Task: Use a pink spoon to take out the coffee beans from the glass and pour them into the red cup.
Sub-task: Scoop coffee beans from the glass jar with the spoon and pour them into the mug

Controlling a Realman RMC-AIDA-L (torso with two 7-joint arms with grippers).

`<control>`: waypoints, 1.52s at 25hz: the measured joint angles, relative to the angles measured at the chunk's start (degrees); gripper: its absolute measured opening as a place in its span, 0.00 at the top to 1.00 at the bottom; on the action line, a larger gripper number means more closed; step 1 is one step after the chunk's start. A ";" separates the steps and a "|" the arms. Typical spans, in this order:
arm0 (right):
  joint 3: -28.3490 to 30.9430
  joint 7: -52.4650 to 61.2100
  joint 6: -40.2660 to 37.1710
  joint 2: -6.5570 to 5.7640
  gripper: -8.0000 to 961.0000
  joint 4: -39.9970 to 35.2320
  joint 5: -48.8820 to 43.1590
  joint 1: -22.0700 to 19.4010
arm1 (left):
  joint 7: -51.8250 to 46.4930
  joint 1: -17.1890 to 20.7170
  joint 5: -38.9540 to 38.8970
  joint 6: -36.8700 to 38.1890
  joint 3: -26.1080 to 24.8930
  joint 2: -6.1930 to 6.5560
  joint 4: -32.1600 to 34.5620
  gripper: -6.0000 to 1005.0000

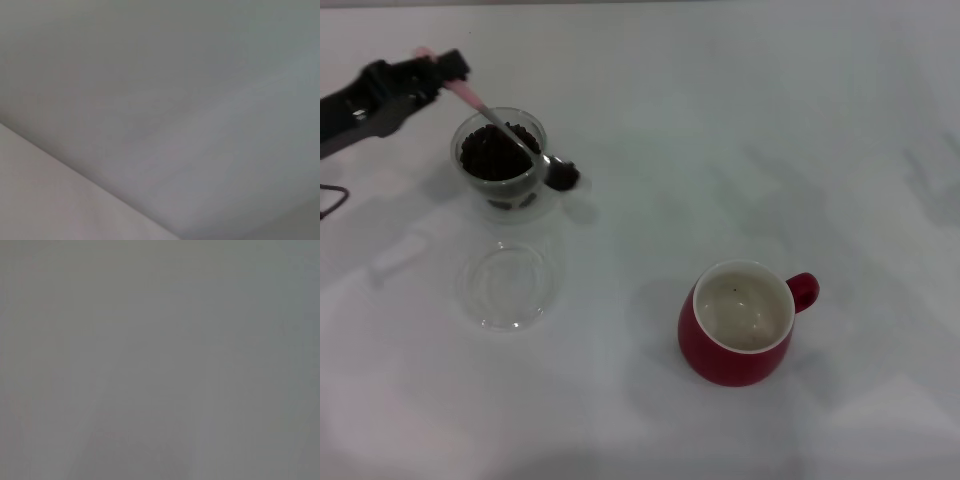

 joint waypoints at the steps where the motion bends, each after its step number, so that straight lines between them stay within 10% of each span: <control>1: -0.10 0.00 -0.08 0.00 0.40 0.00 -0.01 0.00 | 0.10 -0.44 0.15 0.39 0.76 -0.03 0.00 0.87; 38: -1.78 0.00 -0.37 0.00 0.40 0.44 -0.02 -0.13 | 4.12 -17.26 7.86 -0.09 16.25 -5.20 2.08 0.87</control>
